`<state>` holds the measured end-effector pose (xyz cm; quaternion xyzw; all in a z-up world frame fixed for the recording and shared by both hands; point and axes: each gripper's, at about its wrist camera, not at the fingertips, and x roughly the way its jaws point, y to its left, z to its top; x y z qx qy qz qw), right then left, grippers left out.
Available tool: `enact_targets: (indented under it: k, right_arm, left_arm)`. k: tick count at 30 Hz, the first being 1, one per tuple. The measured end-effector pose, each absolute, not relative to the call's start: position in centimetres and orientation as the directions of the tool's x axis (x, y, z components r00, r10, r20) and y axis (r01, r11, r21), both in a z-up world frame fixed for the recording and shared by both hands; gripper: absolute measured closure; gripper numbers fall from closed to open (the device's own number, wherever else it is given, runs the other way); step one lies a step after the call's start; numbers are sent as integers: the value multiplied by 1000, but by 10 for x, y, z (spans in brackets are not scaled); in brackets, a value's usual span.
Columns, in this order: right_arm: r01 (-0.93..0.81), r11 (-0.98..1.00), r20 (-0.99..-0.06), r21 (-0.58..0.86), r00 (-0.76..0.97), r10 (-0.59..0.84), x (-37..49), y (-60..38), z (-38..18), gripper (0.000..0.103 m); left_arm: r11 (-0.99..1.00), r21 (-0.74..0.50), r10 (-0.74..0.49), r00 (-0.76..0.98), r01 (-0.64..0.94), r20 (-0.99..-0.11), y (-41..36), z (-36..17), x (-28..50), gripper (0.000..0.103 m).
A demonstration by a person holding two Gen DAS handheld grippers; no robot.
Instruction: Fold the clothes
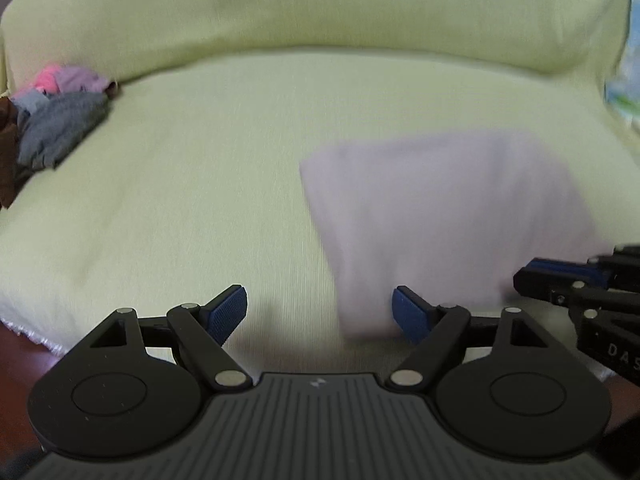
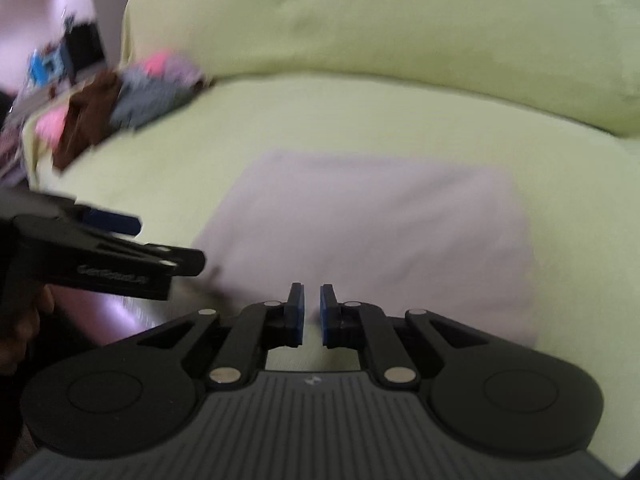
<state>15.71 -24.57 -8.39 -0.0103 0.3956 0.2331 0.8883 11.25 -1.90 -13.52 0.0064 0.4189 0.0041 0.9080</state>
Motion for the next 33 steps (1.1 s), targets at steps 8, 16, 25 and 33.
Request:
enact_targets:
  k: [8, 16, 25, 33]
  right_arm:
    - [-328, 922, -748, 209, 553, 366, 170, -265, -118, 98]
    - [-341, 915, -731, 214, 566, 381, 166, -251, -110, 94]
    - [-269, 929, -724, 254, 584, 367, 166, -264, -106, 94]
    - [-276, 921, -708, 274, 591, 387, 175, -264, -108, 94]
  left_arm:
    - [999, 27, 41, 608, -32, -793, -14, -170, 138, 17]
    - [987, -148, -72, 667, -58, -741, 30, -137, 112, 21]
    - [908, -293, -415, 556, 298, -721, -4, -152, 141, 83]
    - [889, -413, -455, 490, 199, -744, 24, -179, 144, 97]
